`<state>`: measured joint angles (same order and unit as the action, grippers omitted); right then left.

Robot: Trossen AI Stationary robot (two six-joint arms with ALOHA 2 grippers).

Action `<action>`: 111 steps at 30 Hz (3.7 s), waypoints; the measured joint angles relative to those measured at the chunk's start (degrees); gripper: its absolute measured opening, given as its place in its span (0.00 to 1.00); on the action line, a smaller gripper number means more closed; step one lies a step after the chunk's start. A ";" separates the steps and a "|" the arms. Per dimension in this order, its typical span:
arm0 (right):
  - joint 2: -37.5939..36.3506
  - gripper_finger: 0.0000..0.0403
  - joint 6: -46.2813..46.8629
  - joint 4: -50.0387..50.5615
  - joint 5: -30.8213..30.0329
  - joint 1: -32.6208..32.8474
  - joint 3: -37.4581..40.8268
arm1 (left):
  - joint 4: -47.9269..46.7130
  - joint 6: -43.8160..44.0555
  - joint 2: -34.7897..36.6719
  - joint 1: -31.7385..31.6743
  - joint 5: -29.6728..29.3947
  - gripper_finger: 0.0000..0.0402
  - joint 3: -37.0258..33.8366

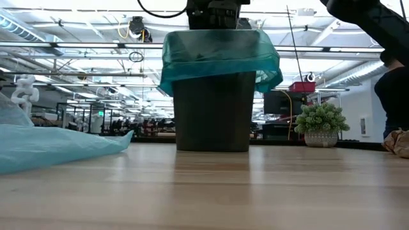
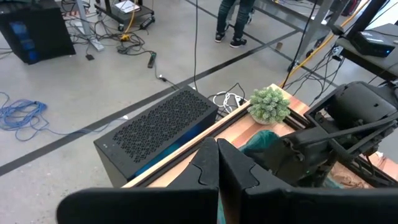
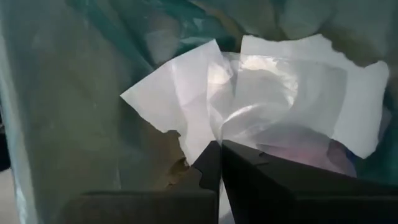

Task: Place trash/remove bag and relplace
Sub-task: Put the transparent cellophane into the trash bin, then put the brown napkin into the trash bin

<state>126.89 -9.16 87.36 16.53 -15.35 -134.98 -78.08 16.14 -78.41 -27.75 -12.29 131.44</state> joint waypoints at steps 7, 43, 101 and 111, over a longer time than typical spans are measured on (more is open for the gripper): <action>0.00 0.00 -3.55 -1.44 0.10 0.04 0.00 | -0.02 0.00 0.00 0.00 0.00 0.00 0.00; -3.31 0.00 -20.14 -0.23 -3.23 -0.02 0.00 | 0.01 -3.41 -1.79 0.02 1.57 0.00 0.01; -7.04 0.50 -10.71 -2.17 -9.02 -0.98 0.04 | 0.49 -8.06 -1.73 0.00 1.75 0.00 0.02; -17.57 0.47 -0.58 2.65 -13.10 -1.49 0.00 | 11.28 -7.50 -5.27 0.48 3.73 0.00 0.02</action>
<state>109.32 -9.74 90.02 3.44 -16.84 -134.98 -66.81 8.65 -83.68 -27.26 -8.56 131.46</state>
